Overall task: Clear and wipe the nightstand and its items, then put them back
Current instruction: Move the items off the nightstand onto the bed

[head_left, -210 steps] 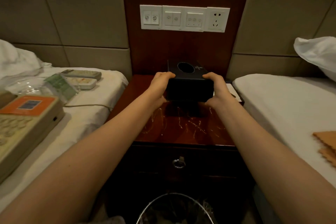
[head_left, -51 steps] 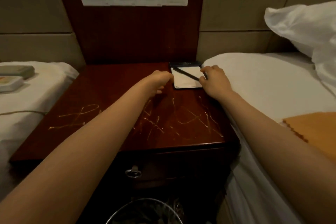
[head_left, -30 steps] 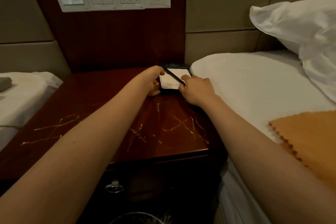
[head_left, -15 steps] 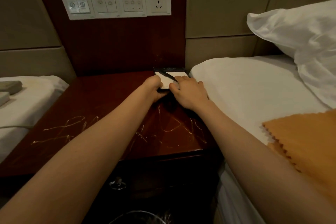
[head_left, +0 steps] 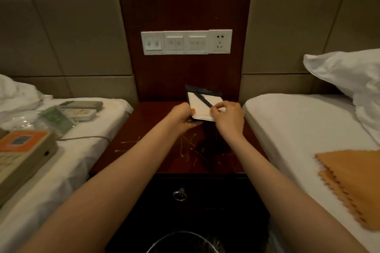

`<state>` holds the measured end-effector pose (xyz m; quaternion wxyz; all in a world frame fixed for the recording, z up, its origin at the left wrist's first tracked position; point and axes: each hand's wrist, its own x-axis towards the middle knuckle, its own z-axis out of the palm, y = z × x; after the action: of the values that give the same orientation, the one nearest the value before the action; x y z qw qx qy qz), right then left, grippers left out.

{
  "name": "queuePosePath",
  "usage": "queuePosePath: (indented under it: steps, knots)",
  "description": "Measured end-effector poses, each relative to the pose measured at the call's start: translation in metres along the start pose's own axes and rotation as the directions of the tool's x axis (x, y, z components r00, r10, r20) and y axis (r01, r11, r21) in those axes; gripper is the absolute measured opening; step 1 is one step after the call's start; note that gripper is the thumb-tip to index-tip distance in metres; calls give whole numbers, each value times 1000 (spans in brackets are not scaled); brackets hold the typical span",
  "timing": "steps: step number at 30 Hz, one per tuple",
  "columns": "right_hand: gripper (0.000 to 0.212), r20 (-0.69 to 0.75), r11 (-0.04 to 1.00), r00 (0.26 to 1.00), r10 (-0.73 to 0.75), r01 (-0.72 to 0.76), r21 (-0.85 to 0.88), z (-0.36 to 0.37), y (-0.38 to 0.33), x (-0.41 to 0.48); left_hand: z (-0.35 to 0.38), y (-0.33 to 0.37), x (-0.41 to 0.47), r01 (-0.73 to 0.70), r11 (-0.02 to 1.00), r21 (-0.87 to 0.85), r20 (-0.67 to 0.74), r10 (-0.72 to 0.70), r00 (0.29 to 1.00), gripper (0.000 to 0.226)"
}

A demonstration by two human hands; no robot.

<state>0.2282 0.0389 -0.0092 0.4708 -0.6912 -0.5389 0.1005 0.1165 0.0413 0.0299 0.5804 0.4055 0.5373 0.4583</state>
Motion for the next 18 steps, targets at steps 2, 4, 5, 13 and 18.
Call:
queuePosePath:
  steps: [2,4,5,13,18]
  knots:
    - [20,45,999,999,6,-8,34,1,-11,-10,-16,2,-12,0,1000,-3,-13,0,1000,41]
    - [22,120,996,993,0,-11,91,3,-24,-24,-37,2,-24,-2,1000,-13,-42,1,999,39]
    - [23,156,995,988,-14,-3,103,4,-31,-32,-48,2,-30,2,1000,-13,-62,-2,998,40]
    - [23,245,987,963,-107,73,144,31,-87,-100,-125,-3,-96,-27,987,-158,-174,-1,985,22]
    - [23,323,978,934,-156,100,184,46,-130,-139,-172,3,-150,-87,976,-202,-217,42,975,24]
